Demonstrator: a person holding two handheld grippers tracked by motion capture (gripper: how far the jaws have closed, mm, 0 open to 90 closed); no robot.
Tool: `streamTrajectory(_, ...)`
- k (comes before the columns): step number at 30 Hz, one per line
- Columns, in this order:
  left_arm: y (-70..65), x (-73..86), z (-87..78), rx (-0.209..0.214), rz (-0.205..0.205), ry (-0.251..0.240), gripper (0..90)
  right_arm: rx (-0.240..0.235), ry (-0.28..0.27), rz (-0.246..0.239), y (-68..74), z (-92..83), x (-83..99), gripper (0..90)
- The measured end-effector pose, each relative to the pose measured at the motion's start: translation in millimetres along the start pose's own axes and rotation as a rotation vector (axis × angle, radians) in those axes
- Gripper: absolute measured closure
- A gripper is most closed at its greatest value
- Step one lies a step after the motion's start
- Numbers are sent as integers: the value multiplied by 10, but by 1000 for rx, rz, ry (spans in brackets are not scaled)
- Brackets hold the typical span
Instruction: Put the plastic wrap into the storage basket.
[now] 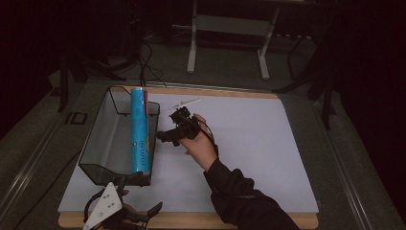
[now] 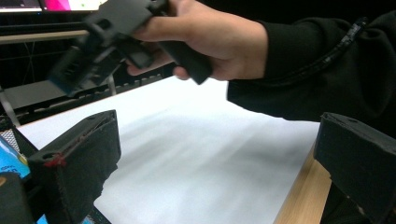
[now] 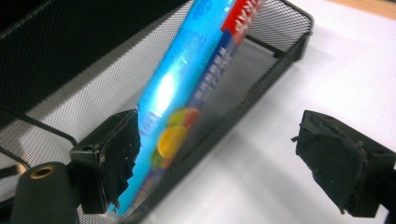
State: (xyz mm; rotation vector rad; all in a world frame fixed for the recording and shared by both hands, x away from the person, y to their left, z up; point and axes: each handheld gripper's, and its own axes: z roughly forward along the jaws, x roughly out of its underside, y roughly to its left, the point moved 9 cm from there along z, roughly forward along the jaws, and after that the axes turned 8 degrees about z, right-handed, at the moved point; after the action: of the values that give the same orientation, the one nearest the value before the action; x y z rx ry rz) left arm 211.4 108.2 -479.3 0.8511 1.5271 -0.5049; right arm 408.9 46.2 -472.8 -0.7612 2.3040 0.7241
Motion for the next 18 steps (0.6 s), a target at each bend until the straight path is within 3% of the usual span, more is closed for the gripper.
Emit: streamTrajectory(18, -5, 16, 18, -5, 5, 11, 15, 24, -28, -70, -235, -436, 395, 136)
